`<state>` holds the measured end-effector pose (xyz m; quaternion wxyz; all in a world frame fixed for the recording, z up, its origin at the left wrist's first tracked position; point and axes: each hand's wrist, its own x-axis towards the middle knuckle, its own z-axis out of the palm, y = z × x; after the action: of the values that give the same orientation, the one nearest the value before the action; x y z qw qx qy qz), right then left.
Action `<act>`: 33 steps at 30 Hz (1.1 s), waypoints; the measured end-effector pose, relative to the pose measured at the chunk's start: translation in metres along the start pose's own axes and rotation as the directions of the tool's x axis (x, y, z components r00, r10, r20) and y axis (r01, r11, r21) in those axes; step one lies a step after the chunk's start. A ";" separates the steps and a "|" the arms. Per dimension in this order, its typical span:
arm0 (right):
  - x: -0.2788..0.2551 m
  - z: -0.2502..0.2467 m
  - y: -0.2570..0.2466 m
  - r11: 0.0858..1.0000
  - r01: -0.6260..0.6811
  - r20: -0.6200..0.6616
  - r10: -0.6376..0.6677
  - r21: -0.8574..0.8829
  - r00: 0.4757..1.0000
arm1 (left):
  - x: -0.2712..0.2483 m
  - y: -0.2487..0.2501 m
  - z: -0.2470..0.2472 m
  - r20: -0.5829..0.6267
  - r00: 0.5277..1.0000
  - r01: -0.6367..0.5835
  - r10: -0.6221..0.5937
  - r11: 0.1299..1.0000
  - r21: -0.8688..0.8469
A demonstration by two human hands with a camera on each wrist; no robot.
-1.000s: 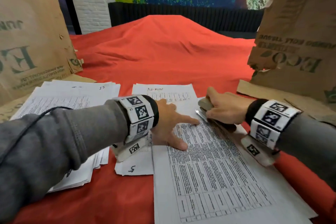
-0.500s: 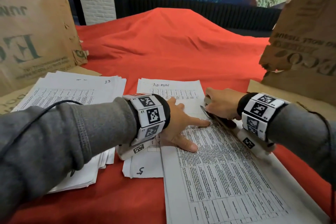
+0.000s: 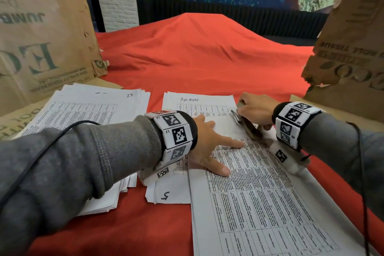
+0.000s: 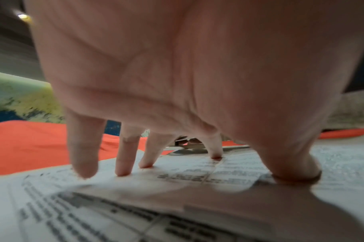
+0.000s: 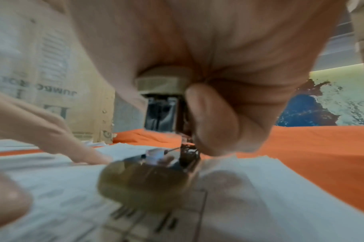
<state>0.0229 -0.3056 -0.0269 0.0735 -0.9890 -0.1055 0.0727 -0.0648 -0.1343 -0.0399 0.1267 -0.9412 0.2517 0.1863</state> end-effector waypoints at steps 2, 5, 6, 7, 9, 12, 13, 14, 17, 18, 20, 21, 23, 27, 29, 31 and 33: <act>-0.009 -0.005 -0.001 0.999 0.036 0.046 -0.037 0.041 0.998 | -0.006 -0.004 0.000 -0.007 1.000 -0.007 0.007 0.999 -0.040; -0.021 -0.004 -0.005 0.992 0.096 0.121 -0.105 0.080 0.987 | -0.017 -0.014 0.002 0.028 1.000 0.010 -0.008 0.997 -0.077; -0.024 -0.002 -0.007 0.991 0.112 0.131 -0.121 0.078 0.984 | -0.020 -0.017 0.003 0.048 0.999 0.022 -0.018 0.997 -0.071; -0.026 0.001 -0.010 0.990 0.120 0.142 -0.129 0.072 0.981 | -0.022 -0.018 0.004 0.067 0.997 0.032 -0.028 0.998 -0.061; -0.027 0.005 -0.018 0.989 0.140 0.146 -0.144 0.038 0.979 | -0.024 -0.017 0.006 0.085 0.996 0.044 -0.040 0.998 -0.040; -0.027 0.008 -0.027 0.986 0.163 0.113 -0.159 -0.028 0.981 | -0.022 -0.013 0.005 0.093 0.995 0.038 -0.036 0.999 -0.014; -0.026 0.009 -0.029 0.986 0.161 0.105 -0.157 -0.036 0.982 | -0.022 -0.013 0.005 0.094 0.995 0.034 -0.033 0.999 -0.014; -0.024 0.010 -0.030 0.987 0.159 0.099 -0.154 -0.035 0.983 | -0.021 -0.013 0.006 0.094 0.995 0.033 -0.031 0.999 -0.017; -0.021 0.009 -0.032 0.991 0.135 0.107 -0.132 -0.021 0.986 | -0.019 -0.015 0.008 0.084 0.996 0.024 -0.023 1.000 -0.013; -0.019 0.009 -0.033 0.993 0.119 0.114 -0.117 -0.014 0.987 | -0.018 -0.015 0.009 0.080 0.997 0.020 -0.019 1.000 -0.014; -0.016 0.008 -0.036 0.996 0.091 0.107 -0.088 -0.019 0.990 | -0.017 -0.016 0.009 0.079 0.997 0.021 -0.020 1.000 -0.016; -0.015 0.008 -0.037 0.996 0.084 0.104 -0.081 -0.028 0.991 | -0.017 -0.016 0.009 0.075 0.997 0.021 -0.020 1.000 -0.010; -0.012 0.009 -0.040 0.994 0.088 0.107 -0.082 -0.057 0.991 | -0.015 -0.016 0.011 0.068 0.998 0.019 -0.019 1.000 0.004; -0.009 0.012 -0.043 0.992 0.091 0.099 -0.081 -0.093 0.992 | -0.015 -0.017 0.010 0.066 0.998 0.022 -0.023 1.000 0.007; -0.005 0.015 -0.044 0.991 0.084 0.076 -0.076 -0.106 0.994 | -0.016 -0.016 0.009 0.069 0.997 0.024 -0.024 1.000 0.003; 0.002 0.019 -0.047 0.991 0.077 0.055 -0.071 -0.112 0.996 | -0.016 -0.015 0.009 0.067 0.998 0.021 -0.021 1.000 0.001; 0.011 0.019 -0.051 0.990 0.081 0.041 -0.076 -0.112 0.996 | -0.016 -0.015 0.010 0.064 0.998 0.022 -0.021 1.000 -0.005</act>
<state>0.0203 -0.2515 -0.0388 0.0181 -0.9852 -0.1496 0.0815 -0.0728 -0.1110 -0.0399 0.1338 -0.9378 0.2369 0.2155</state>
